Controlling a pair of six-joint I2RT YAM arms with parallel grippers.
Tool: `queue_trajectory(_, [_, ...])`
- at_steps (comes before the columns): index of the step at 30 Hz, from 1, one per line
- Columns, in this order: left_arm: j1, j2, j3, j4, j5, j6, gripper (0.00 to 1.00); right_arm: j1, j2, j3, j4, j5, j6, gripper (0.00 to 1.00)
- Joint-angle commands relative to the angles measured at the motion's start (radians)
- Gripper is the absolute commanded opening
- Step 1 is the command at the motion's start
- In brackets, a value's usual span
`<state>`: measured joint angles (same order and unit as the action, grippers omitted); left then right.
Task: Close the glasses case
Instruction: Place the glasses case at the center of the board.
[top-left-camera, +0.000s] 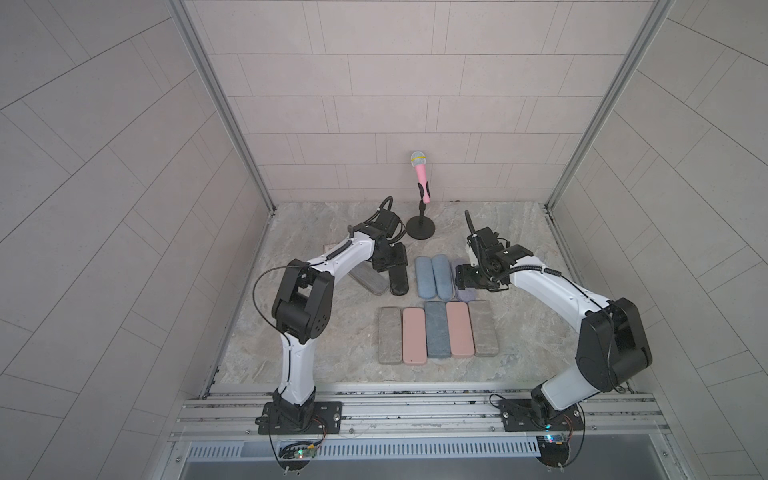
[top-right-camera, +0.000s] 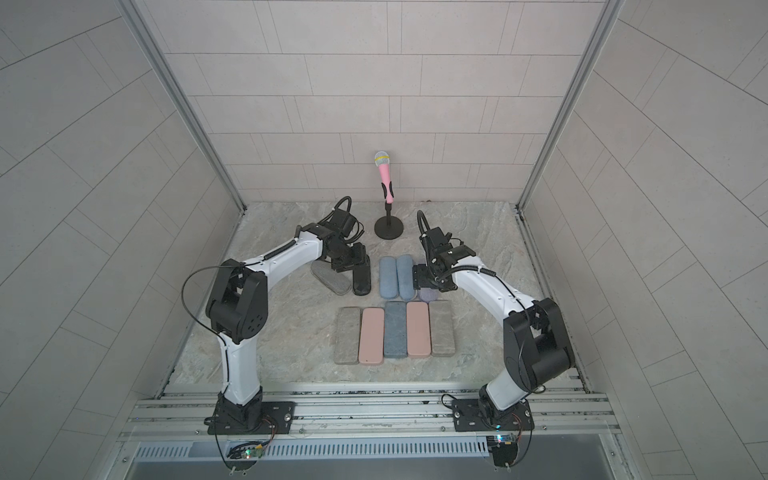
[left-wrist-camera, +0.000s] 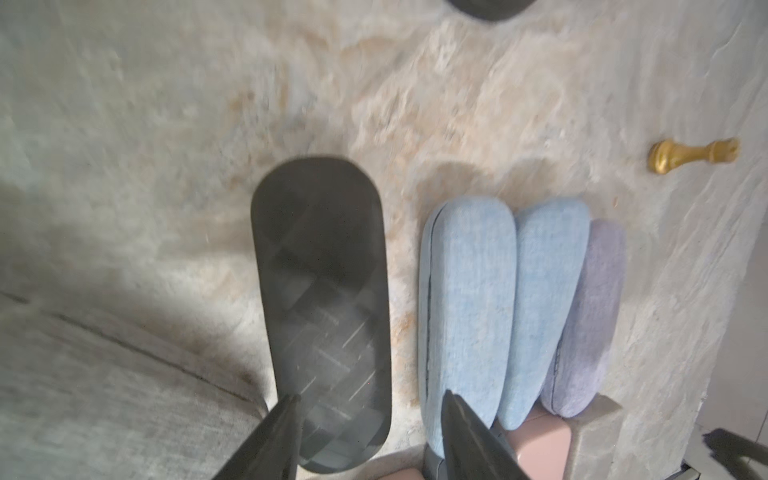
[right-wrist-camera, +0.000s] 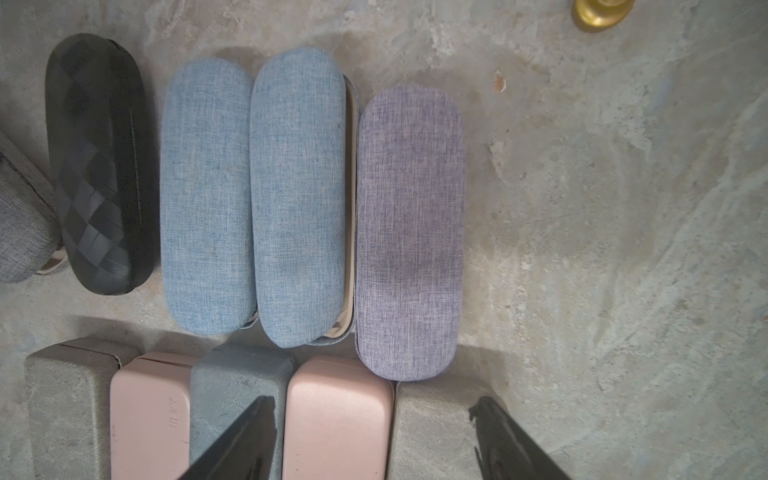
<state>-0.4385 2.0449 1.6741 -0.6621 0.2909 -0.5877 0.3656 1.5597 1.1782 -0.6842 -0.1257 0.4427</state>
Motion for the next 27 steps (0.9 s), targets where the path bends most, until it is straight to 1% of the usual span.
queue_trajectory(1, [0.053,0.111,0.138,-0.089,-0.022,0.057,0.58,-0.002,-0.015,-0.012,-0.009,0.019,0.005,0.77])
queue_trajectory(2, [0.067,0.148,0.187,-0.110,-0.029,0.065,0.58,-0.002,-0.017,-0.012,-0.009,0.023,0.005,0.77])
queue_trajectory(6, [0.101,0.257,0.297,-0.140,-0.060,0.071,0.58,-0.006,-0.018,-0.006,-0.014,0.029,-0.005,0.76])
queue_trajectory(8, [0.105,0.313,0.352,-0.162,-0.062,0.079,0.56,-0.010,-0.014,-0.002,-0.018,0.029,-0.008,0.77])
queue_trajectory(10, [0.107,0.348,0.385,-0.175,-0.069,0.084,0.54,-0.013,-0.013,0.000,-0.024,0.028,-0.012,0.76])
queue_trajectory(11, [0.105,0.359,0.394,-0.178,-0.071,0.084,0.52,-0.013,-0.015,-0.003,-0.023,0.029,-0.013,0.77])
queue_trajectory(17, [0.106,0.365,0.372,-0.187,-0.083,0.087,0.44,-0.013,-0.015,-0.022,-0.011,0.012,-0.008,0.77])
queue_trajectory(27, [0.075,0.308,0.250,-0.148,-0.078,0.060,0.41,-0.013,-0.027,-0.037,-0.003,0.001,-0.006,0.77])
